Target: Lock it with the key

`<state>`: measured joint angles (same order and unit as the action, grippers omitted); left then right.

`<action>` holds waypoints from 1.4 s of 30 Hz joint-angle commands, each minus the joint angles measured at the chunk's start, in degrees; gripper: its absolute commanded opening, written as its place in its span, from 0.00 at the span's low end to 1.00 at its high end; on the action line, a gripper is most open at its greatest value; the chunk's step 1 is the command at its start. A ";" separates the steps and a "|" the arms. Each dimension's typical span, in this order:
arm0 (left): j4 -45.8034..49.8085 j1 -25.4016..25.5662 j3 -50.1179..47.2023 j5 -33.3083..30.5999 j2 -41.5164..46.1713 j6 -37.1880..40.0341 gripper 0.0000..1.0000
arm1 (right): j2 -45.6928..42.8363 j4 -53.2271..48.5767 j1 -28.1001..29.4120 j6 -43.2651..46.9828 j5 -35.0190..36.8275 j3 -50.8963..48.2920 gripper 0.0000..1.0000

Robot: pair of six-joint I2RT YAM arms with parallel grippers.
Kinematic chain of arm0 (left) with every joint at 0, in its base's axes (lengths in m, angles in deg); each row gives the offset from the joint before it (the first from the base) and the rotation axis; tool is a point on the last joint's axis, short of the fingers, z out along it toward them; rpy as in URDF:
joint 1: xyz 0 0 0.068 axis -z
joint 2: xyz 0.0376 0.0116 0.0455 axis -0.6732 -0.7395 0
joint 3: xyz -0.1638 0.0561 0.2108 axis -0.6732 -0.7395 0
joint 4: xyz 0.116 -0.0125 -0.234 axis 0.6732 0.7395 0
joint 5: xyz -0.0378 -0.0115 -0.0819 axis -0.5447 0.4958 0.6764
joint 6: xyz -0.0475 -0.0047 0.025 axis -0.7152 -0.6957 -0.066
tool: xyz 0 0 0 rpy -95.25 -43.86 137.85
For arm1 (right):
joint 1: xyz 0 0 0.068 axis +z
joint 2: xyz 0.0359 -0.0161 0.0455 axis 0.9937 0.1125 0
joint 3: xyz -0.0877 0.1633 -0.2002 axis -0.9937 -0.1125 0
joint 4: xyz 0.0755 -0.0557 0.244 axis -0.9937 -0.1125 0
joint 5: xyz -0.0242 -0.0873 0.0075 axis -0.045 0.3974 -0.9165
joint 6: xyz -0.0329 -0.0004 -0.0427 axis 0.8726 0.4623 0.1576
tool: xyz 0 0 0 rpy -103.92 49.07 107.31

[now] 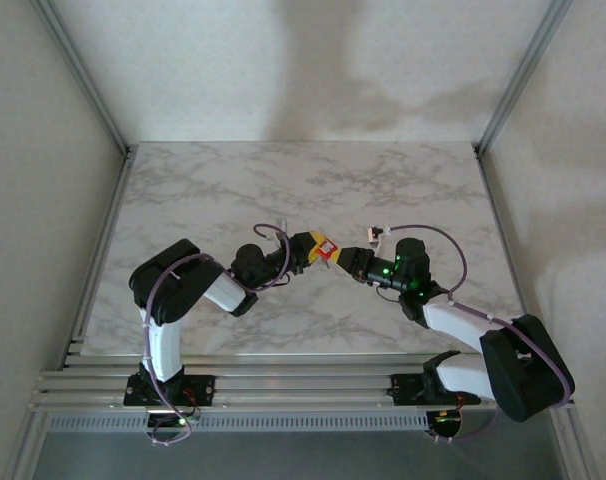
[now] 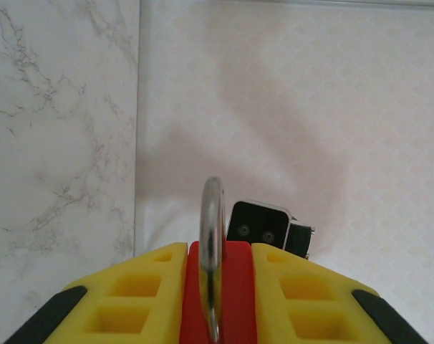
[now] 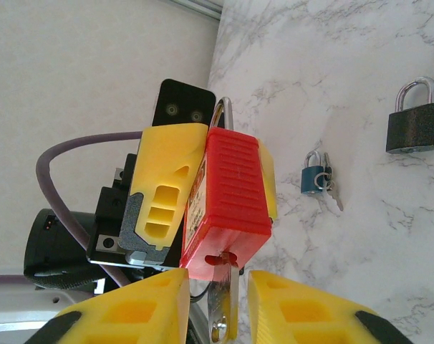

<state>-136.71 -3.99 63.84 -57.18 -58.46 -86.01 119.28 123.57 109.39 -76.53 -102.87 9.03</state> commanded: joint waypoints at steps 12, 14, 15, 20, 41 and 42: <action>-6.22 0.21 0.00 0.83 -0.42 -1.46 0.00 | 1.13 3.22 -0.27 -0.76 -0.42 -0.57 0.24; -6.29 0.23 -0.11 0.81 -0.43 -1.48 0.00 | 0.96 3.10 -0.26 -0.82 -0.42 -0.57 0.24; -6.31 0.17 -0.19 0.80 -0.43 -1.58 0.00 | 0.89 2.99 -0.20 -0.74 -0.39 -0.61 0.24; -6.73 0.26 -0.53 0.73 -0.43 -1.64 0.00 | 0.69 2.78 -0.25 -0.68 -0.23 -0.64 0.23; -7.62 0.25 -0.79 -0.08 -0.60 -1.90 0.00 | 0.60 2.63 -0.25 -0.68 -0.13 -0.69 0.13; -7.62 0.25 -0.81 -0.15 -0.60 -1.90 0.00 | 0.58 2.65 -0.27 -0.68 -0.12 -0.65 0.12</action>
<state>-138.30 -3.99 63.41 -57.40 -58.60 -87.08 119.94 125.27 109.39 -77.65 -102.89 8.92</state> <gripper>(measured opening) 0.236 0.128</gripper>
